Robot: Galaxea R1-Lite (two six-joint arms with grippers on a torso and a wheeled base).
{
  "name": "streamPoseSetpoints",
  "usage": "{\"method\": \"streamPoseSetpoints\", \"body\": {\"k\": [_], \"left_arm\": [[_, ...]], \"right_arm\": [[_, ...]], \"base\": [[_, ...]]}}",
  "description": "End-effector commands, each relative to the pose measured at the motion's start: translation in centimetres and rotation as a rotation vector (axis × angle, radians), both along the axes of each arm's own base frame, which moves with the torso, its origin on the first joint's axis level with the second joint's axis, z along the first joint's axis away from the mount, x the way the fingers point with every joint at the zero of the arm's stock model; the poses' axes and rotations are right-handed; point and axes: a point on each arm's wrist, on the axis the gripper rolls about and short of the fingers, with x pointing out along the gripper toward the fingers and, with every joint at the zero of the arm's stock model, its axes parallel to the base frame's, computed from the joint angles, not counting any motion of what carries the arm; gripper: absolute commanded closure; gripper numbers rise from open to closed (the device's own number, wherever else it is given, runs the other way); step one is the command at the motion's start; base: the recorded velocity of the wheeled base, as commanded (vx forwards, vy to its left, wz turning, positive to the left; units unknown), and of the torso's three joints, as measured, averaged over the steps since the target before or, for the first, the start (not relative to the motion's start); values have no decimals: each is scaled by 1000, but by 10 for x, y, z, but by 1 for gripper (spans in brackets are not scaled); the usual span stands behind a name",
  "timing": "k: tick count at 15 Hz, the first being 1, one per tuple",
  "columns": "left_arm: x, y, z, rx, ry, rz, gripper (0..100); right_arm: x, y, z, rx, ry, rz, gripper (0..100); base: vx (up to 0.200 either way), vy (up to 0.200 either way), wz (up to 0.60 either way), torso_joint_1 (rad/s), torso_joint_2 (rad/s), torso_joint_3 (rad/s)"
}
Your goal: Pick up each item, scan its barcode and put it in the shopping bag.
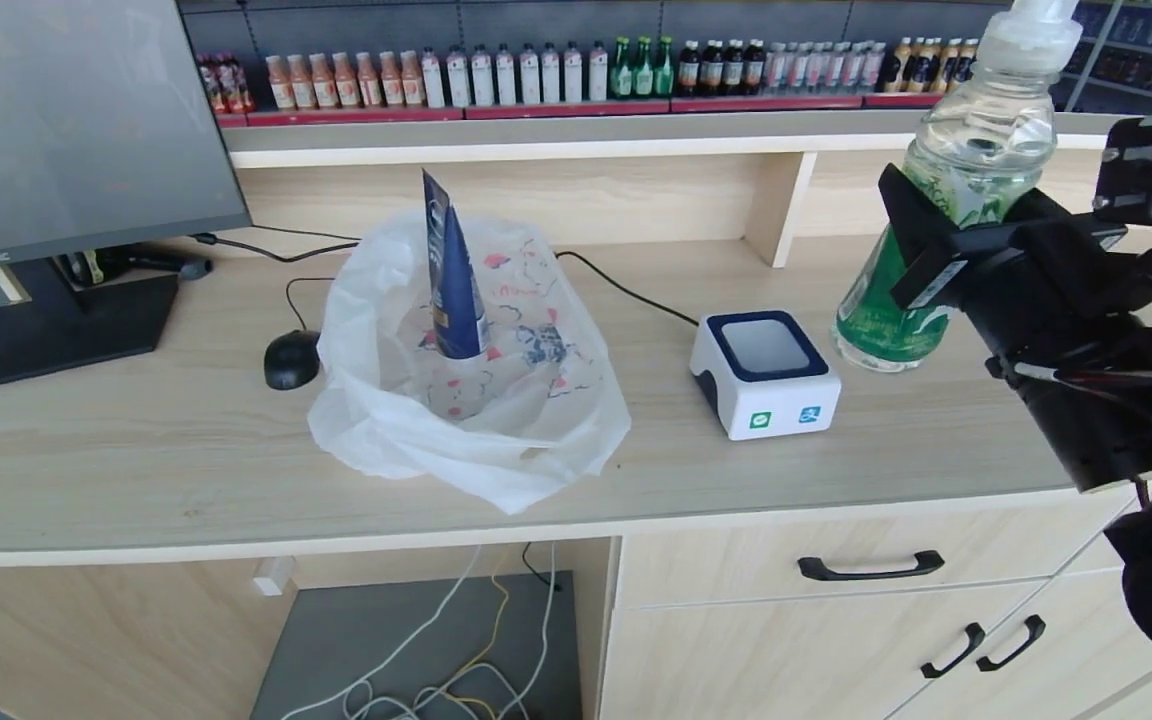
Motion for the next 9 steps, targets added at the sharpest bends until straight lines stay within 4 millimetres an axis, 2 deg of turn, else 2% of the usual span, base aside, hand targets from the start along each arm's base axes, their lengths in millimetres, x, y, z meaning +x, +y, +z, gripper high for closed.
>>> {"method": "streamPoseSetpoints", "body": {"k": [1,4,7,9], "left_arm": [[0,0,0,-1,-1,1,0],[0,0,0,-1,-1,1,0],[0,0,0,-1,-1,1,0],[0,0,0,-1,-1,0,0]], "right_arm": [[1,-3,5,-13,-22,-27,100],[-5,-3,22,-159,-29,-54,100],[7,5,45,-354,-62,3,100],[13,10,53,-485,-84,20,100]], "base": [[0,0,0,0,0,0],[0,0,0,0,0,0],[0,0,0,0,0,0],[0,0,0,0,0,0]]}}
